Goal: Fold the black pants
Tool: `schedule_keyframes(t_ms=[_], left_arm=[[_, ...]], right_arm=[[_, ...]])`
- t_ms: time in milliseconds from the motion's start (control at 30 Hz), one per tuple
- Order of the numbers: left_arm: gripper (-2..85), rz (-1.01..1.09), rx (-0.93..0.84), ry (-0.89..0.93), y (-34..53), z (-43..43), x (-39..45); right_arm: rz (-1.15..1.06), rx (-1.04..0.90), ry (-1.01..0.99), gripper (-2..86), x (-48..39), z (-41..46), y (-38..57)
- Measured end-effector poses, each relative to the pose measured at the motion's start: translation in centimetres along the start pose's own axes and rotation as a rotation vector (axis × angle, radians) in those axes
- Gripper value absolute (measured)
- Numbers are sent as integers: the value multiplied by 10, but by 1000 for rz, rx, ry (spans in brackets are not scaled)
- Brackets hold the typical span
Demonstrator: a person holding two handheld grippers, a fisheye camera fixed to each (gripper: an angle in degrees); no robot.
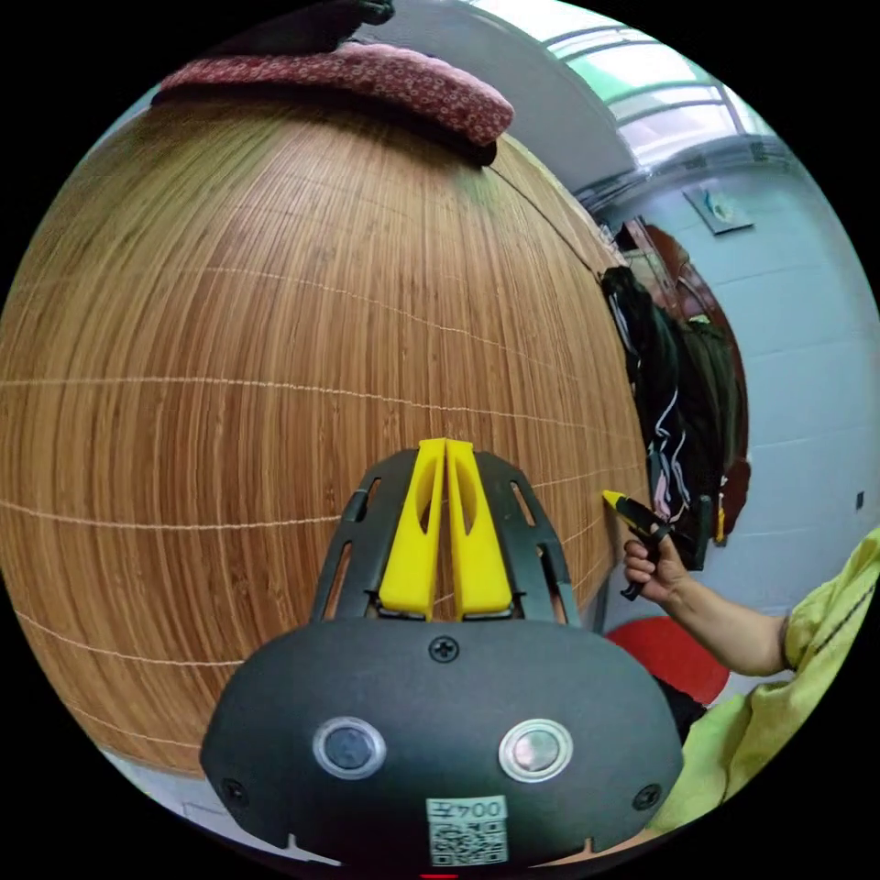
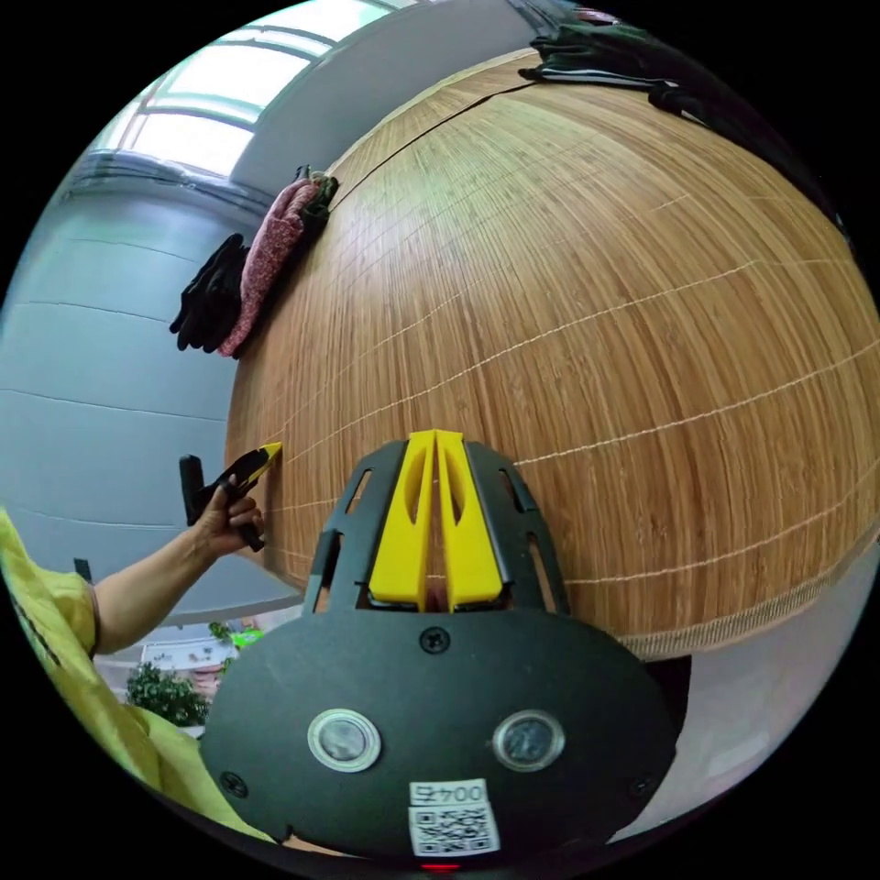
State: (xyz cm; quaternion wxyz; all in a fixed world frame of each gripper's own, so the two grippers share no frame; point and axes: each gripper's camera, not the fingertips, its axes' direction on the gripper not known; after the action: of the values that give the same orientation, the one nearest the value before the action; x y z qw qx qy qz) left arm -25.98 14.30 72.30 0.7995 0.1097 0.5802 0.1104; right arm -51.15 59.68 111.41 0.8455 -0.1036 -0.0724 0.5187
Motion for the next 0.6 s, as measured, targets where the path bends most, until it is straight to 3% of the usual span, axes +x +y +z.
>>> schedule_keyframes(t_ms=[200, 400, 500, 600], left_arm=[[1, 15, 114, 86, 25, -5, -26], [0, -21, 124, 181, 34, -12, -58], [0, -43, 123, 267, 37, -15, -78], [0, -39, 117, 292, 41, -19, -87]], right_arm=[[-250, -103, -186, -8, 46, 10, -50], [-160, -180, -574, -8, 105, -8, -39], [-91, -366, -558, -8, 123, 10, 10], [141, -572, -553, -8, 166, 72, 64]])
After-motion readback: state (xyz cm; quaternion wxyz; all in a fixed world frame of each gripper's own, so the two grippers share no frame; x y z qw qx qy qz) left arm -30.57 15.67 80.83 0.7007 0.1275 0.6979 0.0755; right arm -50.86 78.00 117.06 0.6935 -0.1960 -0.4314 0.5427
